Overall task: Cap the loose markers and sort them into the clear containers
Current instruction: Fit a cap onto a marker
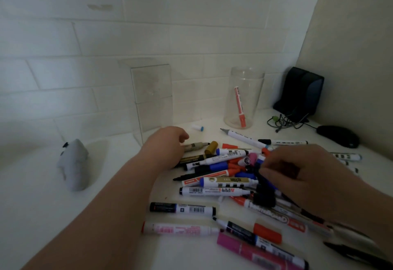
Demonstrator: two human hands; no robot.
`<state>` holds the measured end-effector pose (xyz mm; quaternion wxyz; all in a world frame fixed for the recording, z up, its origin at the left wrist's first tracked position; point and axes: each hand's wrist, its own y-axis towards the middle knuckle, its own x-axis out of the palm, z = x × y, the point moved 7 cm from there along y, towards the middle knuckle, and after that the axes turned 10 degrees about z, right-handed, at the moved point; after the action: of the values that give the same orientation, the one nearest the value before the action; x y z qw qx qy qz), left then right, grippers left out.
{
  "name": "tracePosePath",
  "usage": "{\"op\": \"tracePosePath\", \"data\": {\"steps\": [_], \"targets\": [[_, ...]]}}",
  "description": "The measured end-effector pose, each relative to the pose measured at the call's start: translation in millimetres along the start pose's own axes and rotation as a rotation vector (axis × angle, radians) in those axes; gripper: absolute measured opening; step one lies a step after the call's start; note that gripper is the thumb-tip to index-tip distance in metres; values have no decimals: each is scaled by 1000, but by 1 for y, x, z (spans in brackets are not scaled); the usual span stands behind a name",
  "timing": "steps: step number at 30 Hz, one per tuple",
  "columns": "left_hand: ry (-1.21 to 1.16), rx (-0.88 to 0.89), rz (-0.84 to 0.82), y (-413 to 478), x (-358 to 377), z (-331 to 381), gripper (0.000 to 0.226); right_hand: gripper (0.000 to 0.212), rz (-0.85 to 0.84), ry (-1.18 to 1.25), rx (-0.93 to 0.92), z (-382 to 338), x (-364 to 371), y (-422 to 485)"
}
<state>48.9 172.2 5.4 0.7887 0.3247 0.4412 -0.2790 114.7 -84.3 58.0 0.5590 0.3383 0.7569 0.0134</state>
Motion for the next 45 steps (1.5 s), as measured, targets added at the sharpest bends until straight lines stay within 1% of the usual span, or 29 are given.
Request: {"op": "tracePosePath", "data": {"steps": [2, 4, 6, 8, 12, 14, 16, 18, 20, 21, 23, 24, 26, 27, 28, 29, 30, 32, 33, 34, 35, 36, 37, 39, 40, 41, 43, 45], "targets": [[20, -20, -27, 4, 7, -1, 42, 10, -64, -77, -53, -14, 4, 26], [27, -44, -22, 7, 9, -2, 42, 6, -94, -163, -119, -23, 12, 55], [2, -82, 15, 8, 4, -6, 42, 10, -119, -227, -161, -24, 24, 86], [-94, -107, 120, 7, -11, -9, 41, 16, -197, -275, -154, -21, 40, 112], [-404, -78, 441, -3, -54, -8, 39, 27, -384, -400, -246, -20, 82, 142], [-563, -57, 523, -9, -64, -3, 48, 30, -456, -461, -278, -21, 98, 151], [-686, -66, 535, -11, -66, -2, 57, 32, -514, -482, -285, -24, 110, 160], [-766, -76, 504, -9, -62, -2, 56, 33, -574, -491, -272, -28, 119, 167], [-828, -96, 438, -5, -55, -1, 46, 33, -634, -507, -229, -30, 125, 171], [-909, -120, 407, -4, -52, -1, 42, 32, -667, -519, -196, -28, 128, 173], [-1185, -189, 316, -5, -47, 3, 34, 24, -729, -553, -129, -24, 129, 174], [-1359, -216, 237, -7, -44, 8, 30, 18, -745, -542, -114, -23, 127, 173], [-1712, -257, 9, -12, -39, 23, 26, 21, -794, -505, -80, -17, 125, 176], [-1835, -268, -101, -15, -37, 31, 26, 22, -830, -496, -59, -12, 126, 177], [-1902, -265, -181, -18, -35, 37, 26, 19, -856, -485, -44, -6, 129, 178], [-1927, -255, -236, -20, -33, 41, 25, 11, -852, -498, -54, -2, 134, 179], [-1929, -245, -269, -22, -31, 43, 26, 6, -799, -470, -54, 2, 138, 182], [-1914, -242, -303, -25, -30, 47, 28, 18, -695, -387, -139, 4, 141, 184], [-1909, -245, -312, -25, -30, 48, 29, 15, -668, -366, -208, 1, 141, 185], [-1904, -242, -311, -26, -30, 49, 30, 5, -678, -343, -227, 0, 142, 184], [-1883, -233, -295, -25, -31, 49, 31, 15, -701, -341, -181, -2, 139, 182], [-1829, -213, -257, -25, -32, 48, 32, 17, -676, -356, -175, -2, 133, 187], [-1709, -178, -193, -25, -32, 46, 31, 20, -590, -338, -137, -5, 118, 191], [-1269, -74, -27, -26, -33, 41, 28, 16, -376, -266, -112, -12, 75, 188], [-1041, -1, 23, -28, -33, 43, 24, 14, -271, -199, -77, -15, 50, 180], [-869, 66, 48, -30, -33, 47, 19, 13, -204, -115, -27, -14, 28, 166], [-710, 174, 56, -36, -29, 58, 12, 10, -104, 65, 40, -8, -6, 130], [-604, 284, 91, -42, -33, 67, 14, 7, -1, 298, 105, -6, -24, 93]]}}
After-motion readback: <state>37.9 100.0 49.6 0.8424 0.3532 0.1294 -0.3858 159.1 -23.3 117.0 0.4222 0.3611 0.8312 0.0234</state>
